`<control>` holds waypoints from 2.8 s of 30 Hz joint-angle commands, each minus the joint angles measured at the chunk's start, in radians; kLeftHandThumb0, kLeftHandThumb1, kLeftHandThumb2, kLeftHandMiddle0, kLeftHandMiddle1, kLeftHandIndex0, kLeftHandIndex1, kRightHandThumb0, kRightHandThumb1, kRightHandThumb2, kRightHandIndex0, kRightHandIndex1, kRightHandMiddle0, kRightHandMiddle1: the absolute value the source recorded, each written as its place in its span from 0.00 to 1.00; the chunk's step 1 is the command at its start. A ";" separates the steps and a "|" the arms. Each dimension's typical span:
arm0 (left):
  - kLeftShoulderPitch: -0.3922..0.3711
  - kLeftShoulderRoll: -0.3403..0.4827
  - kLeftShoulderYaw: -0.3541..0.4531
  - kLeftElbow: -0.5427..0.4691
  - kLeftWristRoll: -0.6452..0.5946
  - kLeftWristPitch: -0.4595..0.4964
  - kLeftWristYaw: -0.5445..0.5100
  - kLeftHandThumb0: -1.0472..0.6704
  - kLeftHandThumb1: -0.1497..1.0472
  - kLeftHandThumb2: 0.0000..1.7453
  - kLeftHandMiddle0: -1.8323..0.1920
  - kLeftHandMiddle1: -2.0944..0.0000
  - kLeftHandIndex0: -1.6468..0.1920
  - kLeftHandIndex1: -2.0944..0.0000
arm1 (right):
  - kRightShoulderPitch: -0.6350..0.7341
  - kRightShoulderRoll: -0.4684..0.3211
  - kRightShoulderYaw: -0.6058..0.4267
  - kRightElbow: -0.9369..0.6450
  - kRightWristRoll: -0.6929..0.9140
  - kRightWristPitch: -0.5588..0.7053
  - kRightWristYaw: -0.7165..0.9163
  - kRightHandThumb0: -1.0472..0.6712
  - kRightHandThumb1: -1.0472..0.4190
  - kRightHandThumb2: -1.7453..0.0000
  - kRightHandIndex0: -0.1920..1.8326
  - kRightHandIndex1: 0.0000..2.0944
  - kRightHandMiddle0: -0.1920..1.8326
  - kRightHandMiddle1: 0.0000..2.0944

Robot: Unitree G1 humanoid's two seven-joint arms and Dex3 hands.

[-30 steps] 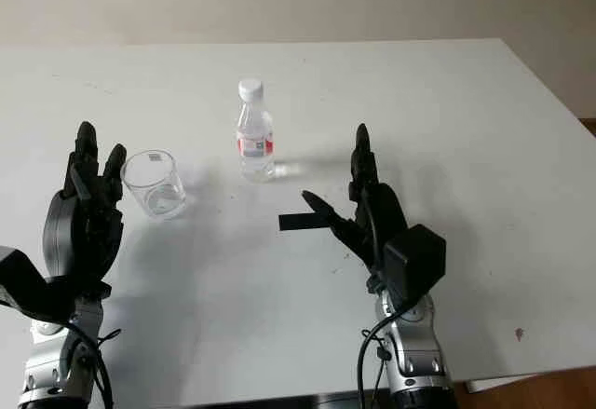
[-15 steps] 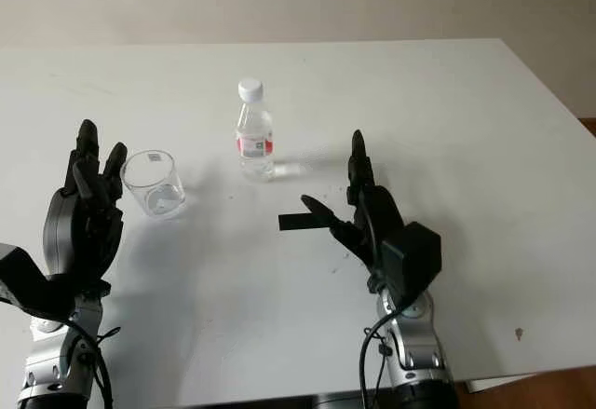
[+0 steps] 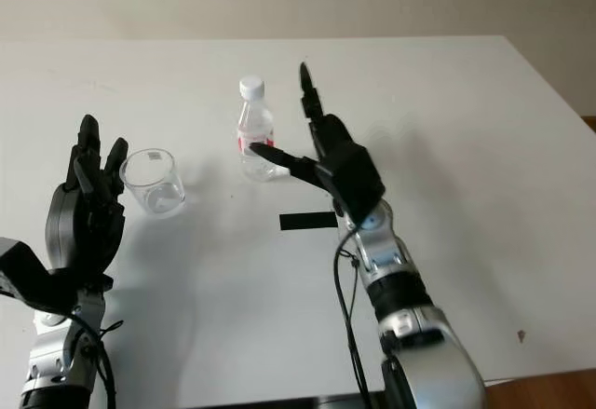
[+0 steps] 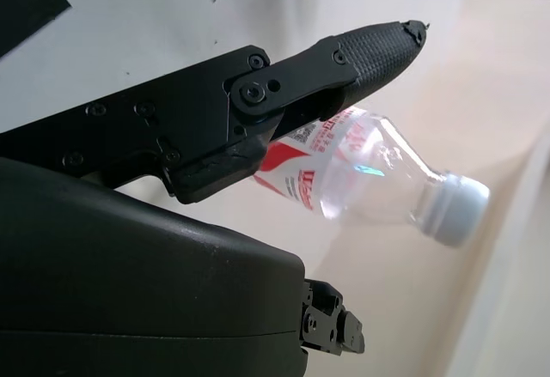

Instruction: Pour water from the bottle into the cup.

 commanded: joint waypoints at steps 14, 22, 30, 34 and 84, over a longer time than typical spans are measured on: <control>0.000 -0.001 0.007 0.009 -0.005 -0.020 -0.010 0.12 1.00 0.45 1.00 0.81 0.95 1.00 | -0.219 0.074 0.022 0.352 -0.038 0.004 -0.065 0.02 0.05 0.97 0.00 0.00 0.00 0.00; 0.002 -0.005 0.004 0.009 0.003 -0.019 -0.003 0.11 1.00 0.45 1.00 0.82 0.95 1.00 | -0.249 0.103 0.017 0.420 -0.039 0.004 -0.081 0.04 0.06 0.97 0.00 0.00 0.00 0.00; 0.003 -0.021 -0.005 0.011 0.013 -0.019 0.014 0.11 1.00 0.44 1.00 0.82 0.95 1.00 | -0.234 0.131 -0.011 0.453 -0.024 -0.071 -0.131 0.07 0.05 0.97 0.00 0.00 0.00 0.00; 0.000 -0.025 -0.006 0.023 0.025 -0.030 0.019 0.10 1.00 0.44 1.00 0.82 0.95 1.00 | -0.232 0.157 -0.070 0.456 0.033 -0.088 -0.147 0.14 0.06 0.97 0.00 0.00 0.00 0.00; -0.002 -0.043 -0.011 0.019 0.036 -0.050 0.055 0.10 1.00 0.46 1.00 0.83 0.95 1.00 | -0.468 0.024 0.215 0.447 -0.328 -0.127 -0.278 0.40 0.00 0.83 0.60 1.00 0.45 1.00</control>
